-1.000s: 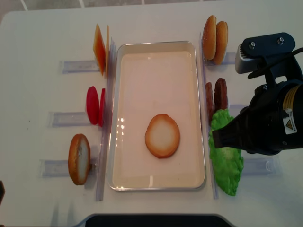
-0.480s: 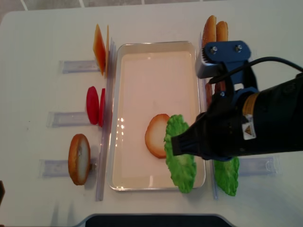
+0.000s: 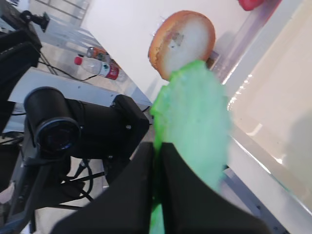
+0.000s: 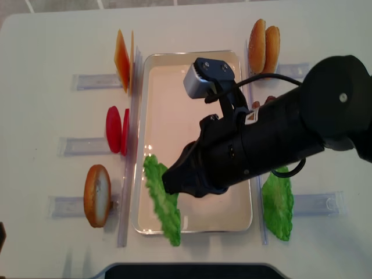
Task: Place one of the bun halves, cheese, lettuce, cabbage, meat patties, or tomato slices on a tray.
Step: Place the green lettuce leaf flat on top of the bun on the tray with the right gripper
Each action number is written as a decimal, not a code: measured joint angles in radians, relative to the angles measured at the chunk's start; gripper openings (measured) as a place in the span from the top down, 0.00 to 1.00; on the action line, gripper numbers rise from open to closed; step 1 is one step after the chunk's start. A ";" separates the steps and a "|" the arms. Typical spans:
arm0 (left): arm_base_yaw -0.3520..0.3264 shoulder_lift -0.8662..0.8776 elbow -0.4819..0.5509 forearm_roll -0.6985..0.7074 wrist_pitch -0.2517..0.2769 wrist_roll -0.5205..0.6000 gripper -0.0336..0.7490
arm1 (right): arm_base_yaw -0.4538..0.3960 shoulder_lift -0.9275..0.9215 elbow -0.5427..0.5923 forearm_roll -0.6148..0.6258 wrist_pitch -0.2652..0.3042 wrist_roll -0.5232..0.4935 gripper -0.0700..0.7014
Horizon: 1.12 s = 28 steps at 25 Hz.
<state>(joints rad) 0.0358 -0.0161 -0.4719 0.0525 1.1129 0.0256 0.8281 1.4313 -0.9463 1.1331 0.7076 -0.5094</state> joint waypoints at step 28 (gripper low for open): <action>0.000 0.000 0.000 0.000 0.000 0.000 0.54 | -0.256 0.316 0.000 0.413 0.201 -0.540 0.86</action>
<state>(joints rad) 0.0358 -0.0161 -0.4719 0.0525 1.1129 0.0256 0.5720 1.7474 -0.9463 1.5460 0.9083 -1.0499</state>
